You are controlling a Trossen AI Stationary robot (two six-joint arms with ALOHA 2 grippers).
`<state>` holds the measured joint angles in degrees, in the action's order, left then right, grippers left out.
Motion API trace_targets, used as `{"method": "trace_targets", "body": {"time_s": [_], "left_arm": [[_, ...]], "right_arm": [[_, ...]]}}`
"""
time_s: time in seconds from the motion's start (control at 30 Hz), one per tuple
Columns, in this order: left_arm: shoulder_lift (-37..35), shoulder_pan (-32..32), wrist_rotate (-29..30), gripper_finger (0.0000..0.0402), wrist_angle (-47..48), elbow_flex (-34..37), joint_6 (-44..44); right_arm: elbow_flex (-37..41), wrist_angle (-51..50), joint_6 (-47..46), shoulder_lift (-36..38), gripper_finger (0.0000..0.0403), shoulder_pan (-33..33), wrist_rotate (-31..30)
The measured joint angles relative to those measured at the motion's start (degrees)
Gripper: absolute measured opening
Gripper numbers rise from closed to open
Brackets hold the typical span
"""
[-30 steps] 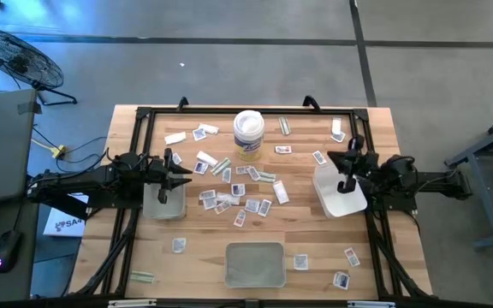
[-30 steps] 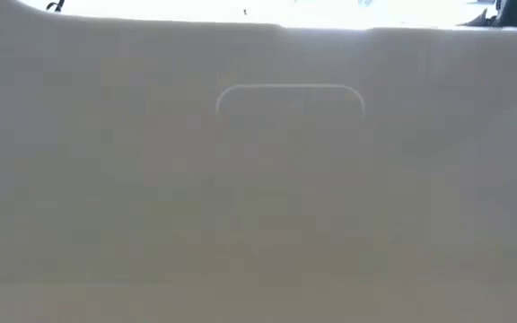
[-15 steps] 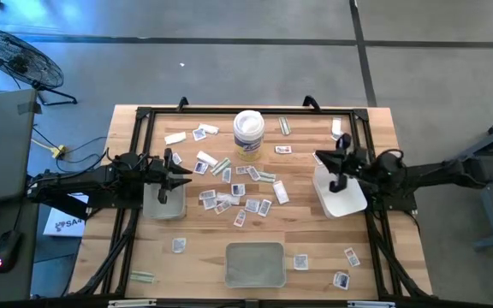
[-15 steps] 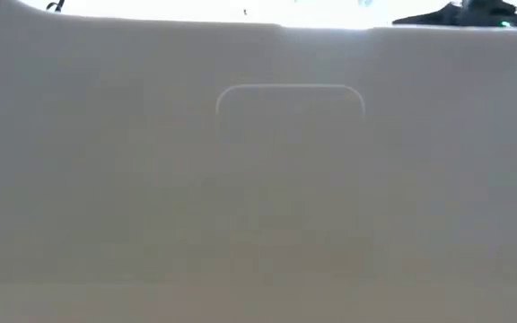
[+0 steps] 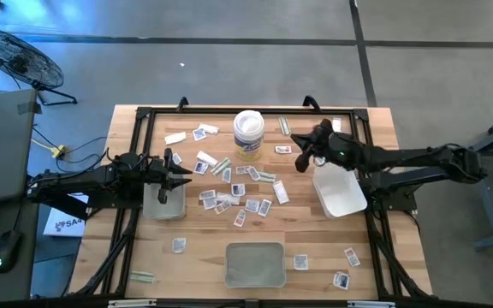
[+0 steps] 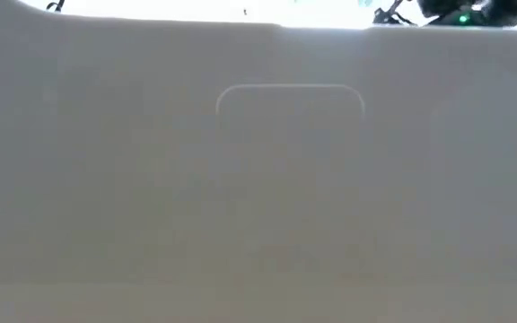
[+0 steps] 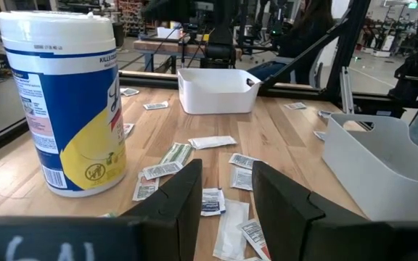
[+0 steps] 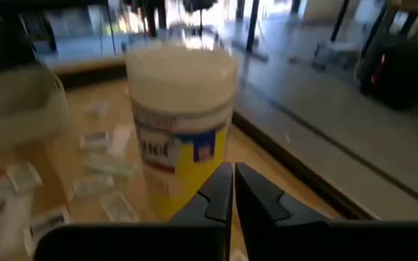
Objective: Pick & Place First Aid Supplies
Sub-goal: Put the orange ointment pack into the white bin
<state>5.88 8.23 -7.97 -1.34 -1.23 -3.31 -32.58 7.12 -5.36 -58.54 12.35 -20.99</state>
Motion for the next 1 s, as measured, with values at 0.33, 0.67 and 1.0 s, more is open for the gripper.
{"method": "trace_targets", "body": {"time_s": [0.33,0.67,1.0], "left_arm": [[-0.02,0.0,0.02,0.012,0.2,0.0,0.02],[-0.01,0.0,0.2,0.012,0.24,0.0,0.01],[-0.02,0.0,0.17,0.012,0.26,0.01,0.02]], "right_arm": [[-14.25,-21.64,1.34,-6.64,0.0027,3.87,4.65],[-16.02,-30.87,3.75,-16.11,0.0092,5.8,8.1],[-16.04,-28.3,8.97,-23.7,0.0094,5.73,12.78]]}}
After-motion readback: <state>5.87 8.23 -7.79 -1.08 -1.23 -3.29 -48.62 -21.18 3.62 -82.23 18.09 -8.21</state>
